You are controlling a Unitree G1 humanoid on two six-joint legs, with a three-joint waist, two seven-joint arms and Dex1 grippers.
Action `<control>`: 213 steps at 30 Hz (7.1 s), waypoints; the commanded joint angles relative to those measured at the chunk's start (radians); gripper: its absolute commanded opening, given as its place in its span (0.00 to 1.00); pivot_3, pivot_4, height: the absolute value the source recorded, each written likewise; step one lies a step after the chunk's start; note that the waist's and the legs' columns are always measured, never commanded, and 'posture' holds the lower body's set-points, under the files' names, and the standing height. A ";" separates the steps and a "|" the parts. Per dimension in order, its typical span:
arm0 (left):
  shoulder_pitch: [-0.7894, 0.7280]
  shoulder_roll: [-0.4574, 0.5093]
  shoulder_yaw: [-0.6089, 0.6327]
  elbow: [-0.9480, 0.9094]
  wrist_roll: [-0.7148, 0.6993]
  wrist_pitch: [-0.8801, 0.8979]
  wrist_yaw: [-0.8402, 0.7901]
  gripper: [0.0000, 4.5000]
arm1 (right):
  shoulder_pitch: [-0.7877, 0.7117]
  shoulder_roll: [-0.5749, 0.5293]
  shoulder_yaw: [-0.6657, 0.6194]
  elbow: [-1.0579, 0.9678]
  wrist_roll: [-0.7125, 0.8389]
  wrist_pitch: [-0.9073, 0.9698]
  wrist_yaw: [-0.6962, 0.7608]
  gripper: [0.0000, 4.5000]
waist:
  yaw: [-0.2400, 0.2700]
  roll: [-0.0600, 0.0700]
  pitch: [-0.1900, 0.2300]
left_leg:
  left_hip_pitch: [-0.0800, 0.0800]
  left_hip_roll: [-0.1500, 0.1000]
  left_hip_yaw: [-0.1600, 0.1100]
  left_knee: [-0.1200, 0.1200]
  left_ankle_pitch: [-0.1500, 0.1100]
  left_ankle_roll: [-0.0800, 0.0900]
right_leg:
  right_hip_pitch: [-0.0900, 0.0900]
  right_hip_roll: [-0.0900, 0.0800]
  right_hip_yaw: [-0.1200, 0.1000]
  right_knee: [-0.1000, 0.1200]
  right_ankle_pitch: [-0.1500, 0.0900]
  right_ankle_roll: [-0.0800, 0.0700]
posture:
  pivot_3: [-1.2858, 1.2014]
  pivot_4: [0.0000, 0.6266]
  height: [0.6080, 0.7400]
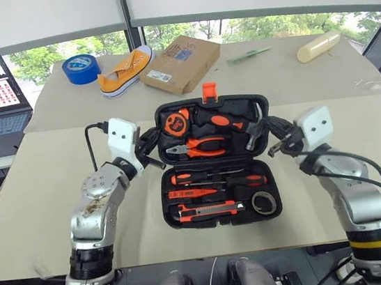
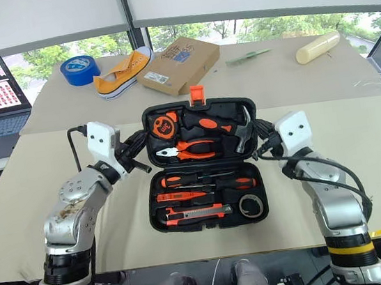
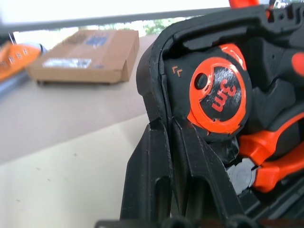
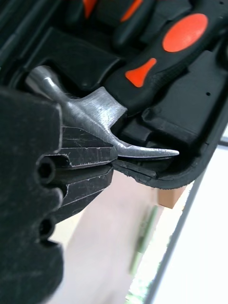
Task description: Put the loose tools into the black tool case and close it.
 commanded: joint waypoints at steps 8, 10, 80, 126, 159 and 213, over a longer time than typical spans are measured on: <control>0.198 0.059 0.087 -0.208 -0.022 0.029 0.025 0.00 | 0.263 -0.067 -0.087 -0.318 0.080 -0.099 0.132 0.00 | -0.001 0.000 0.000 | 0.008 0.002 0.000 -0.001 0.000 0.000 | 0.009 0.000 0.002 -0.001 0.000 0.000 | 0.52 0.24 0.93; 0.307 0.081 0.147 -0.283 -0.051 0.067 0.021 0.16 | 0.464 -0.095 -0.132 -0.462 0.131 -0.124 0.219 0.16 | -0.002 0.001 -0.001 | 0.016 0.003 -0.001 -0.004 -0.001 -0.001 | 0.016 0.001 0.003 -0.003 -0.001 0.000 | 0.52 0.24 0.93; -0.335 0.317 -0.338 0.516 0.210 -0.375 -0.905 0.29 | 0.330 -0.342 0.081 -0.174 0.162 -0.004 0.687 0.00 | 0.020 -0.010 -0.007 | 0.017 0.002 -0.003 0.005 -0.012 0.004 | 0.020 0.006 0.018 0.001 -0.014 0.002 | 0.52 0.24 0.93; -0.449 0.072 -0.599 0.540 0.251 -0.392 -0.922 0.29 | 0.237 -0.323 0.170 -0.149 0.043 0.188 0.452 0.00 | 0.021 -0.007 -0.010 | 0.024 0.002 -0.006 0.009 -0.016 0.009 | 0.031 0.003 0.019 0.000 -0.013 0.003 | 0.52 0.24 0.93; -0.446 0.043 -0.606 0.641 0.313 -0.490 -0.872 0.29 | 0.159 -0.219 0.064 -0.292 0.197 0.289 0.397 0.00 | 0.019 -0.006 -0.014 | 0.026 0.002 -0.005 0.005 -0.016 0.009 | 0.032 0.003 0.020 -0.001 -0.013 0.003 | 0.52 0.24 0.93; 0.196 0.672 0.226 0.150 -0.263 0.126 -0.888 1.00 | 0.216 -0.605 -0.289 0.175 0.456 0.294 1.028 0.93 | 0.031 0.007 -0.006 | 0.022 0.003 -0.007 -0.008 -0.014 0.006 | 0.028 -0.005 0.016 -0.015 -0.012 0.002 | 0.52 0.24 0.93</control>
